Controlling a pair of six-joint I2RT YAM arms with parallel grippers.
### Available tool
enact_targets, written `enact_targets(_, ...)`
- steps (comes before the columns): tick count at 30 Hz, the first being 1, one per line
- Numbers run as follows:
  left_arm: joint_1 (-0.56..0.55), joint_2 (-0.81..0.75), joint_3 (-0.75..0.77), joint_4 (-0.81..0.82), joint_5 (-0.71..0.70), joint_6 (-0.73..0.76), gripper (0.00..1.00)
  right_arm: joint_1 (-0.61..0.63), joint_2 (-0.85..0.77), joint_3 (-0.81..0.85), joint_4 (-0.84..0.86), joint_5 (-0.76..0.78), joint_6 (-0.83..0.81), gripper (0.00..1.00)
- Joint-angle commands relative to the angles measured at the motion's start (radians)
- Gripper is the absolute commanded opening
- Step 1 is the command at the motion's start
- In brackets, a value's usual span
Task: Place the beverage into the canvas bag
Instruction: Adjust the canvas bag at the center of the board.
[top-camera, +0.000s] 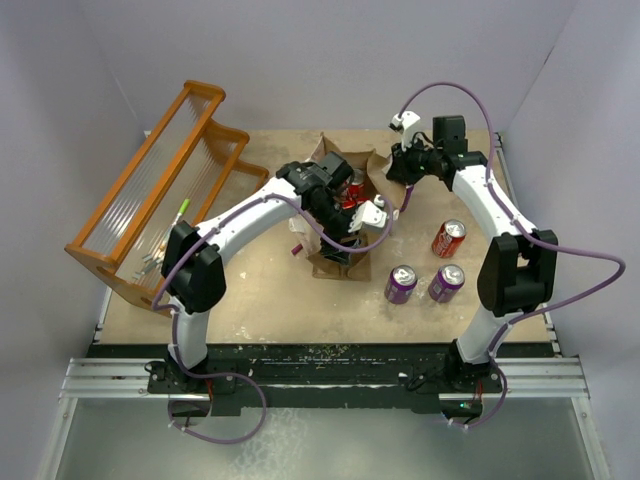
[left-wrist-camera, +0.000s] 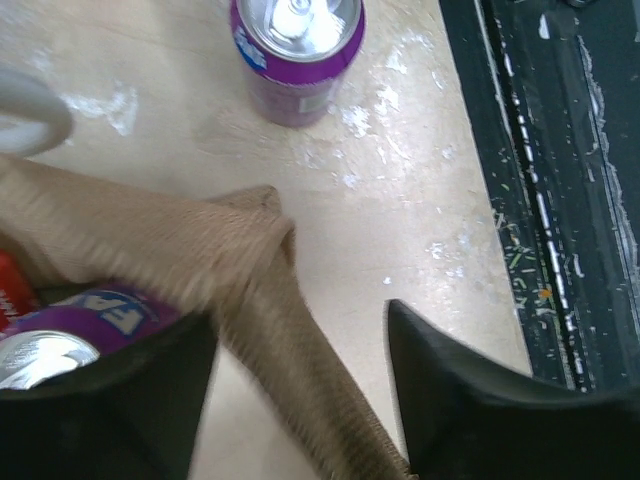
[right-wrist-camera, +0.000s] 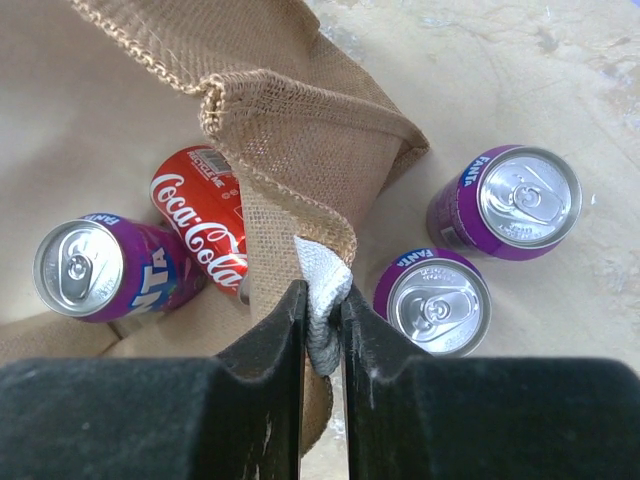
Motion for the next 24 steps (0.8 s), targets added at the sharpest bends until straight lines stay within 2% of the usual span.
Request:
enact_targets(1, 0.027, -0.007, 0.131, -0.012, 0.012, -0.046, 0.86, 0.002, -0.035, -0.021, -0.042, -0.004, -0.066, 0.20)
enact_targets(3, 0.043, -0.022, 0.172, -0.003, 0.020, -0.056, 1.00, 0.002, -0.048, -0.028, -0.043, -0.019, -0.073, 0.21)
enact_targets(7, 0.083, -0.059, 0.229, 0.056, 0.043, -0.115, 0.99, 0.002, -0.064, -0.033, -0.045, -0.038, -0.073, 0.27)
enact_targets(11, 0.148, -0.090, 0.211, 0.238, 0.067, -0.307, 0.99, 0.002, -0.076, -0.002, -0.067, -0.054, -0.062, 0.34)
enact_targets(14, 0.161, -0.076, 0.205, 0.370, 0.007, -0.462, 0.99, 0.002, -0.090, 0.026, -0.074, -0.054, -0.030, 0.40)
enact_targets(18, 0.168, -0.083, 0.155, 0.492, -0.050, -0.558, 0.97, 0.003, -0.124, 0.091, -0.115, -0.049, -0.016, 0.56)
enact_targets(22, 0.204, -0.140, 0.059, 0.690, -0.086, -0.647, 0.98, 0.006, -0.174, 0.148, -0.148, -0.021, -0.010, 0.63)
enact_targets(24, 0.220, -0.153, 0.061, 0.712, -0.108, -0.668, 0.97, 0.015, -0.184, 0.184, -0.182, -0.034, -0.016, 0.65)
